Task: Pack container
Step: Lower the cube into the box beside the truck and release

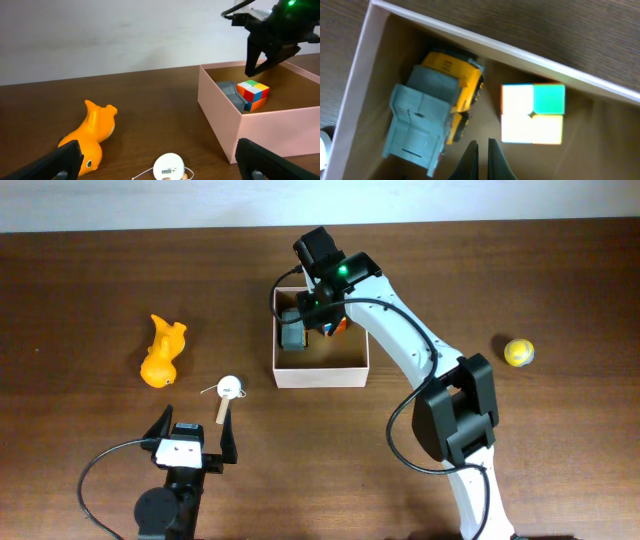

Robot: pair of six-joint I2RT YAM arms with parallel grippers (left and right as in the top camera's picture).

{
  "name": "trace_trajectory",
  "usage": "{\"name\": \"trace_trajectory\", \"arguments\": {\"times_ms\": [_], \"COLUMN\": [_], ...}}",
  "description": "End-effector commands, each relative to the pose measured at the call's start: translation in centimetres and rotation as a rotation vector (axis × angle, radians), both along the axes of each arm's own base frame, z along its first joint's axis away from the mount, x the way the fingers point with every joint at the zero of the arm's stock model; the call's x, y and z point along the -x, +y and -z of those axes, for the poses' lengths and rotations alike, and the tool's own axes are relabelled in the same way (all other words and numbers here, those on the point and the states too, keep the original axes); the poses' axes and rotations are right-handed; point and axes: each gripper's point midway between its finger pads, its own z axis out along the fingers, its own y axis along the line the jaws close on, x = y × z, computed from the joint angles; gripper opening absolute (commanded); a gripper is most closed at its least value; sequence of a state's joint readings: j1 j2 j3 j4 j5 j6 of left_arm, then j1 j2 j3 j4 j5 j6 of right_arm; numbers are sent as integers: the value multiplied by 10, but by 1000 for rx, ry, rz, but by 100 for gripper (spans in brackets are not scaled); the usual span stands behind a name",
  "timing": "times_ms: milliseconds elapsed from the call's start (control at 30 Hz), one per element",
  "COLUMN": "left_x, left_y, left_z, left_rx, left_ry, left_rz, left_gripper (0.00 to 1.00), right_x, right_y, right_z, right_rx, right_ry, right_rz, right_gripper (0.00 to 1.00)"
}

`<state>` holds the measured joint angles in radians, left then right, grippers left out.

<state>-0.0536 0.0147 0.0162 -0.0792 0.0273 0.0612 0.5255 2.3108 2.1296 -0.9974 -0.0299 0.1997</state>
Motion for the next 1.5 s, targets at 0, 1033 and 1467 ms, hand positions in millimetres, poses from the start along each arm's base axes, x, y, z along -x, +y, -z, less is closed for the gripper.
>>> {"name": "trace_trajectory", "arguments": {"times_ms": [0,1033,1467], "left_x": [0,0,0], "left_y": [-1,-1,-1], "left_z": [2,2,2], "left_rx": [-15,-15,-15], "left_ry": [-3,-3,-2], "left_rz": [8,8,8], "left_gripper": [99,99,99], "right_x": [0,-27,-44], "right_y": [11,-26,-26], "right_z": [19,58,53], "right_rx": [-22,-2,23], "right_ry": [35,58,-30], "right_rz": [-34,0,-31], "right_gripper": [4,4,4]}}
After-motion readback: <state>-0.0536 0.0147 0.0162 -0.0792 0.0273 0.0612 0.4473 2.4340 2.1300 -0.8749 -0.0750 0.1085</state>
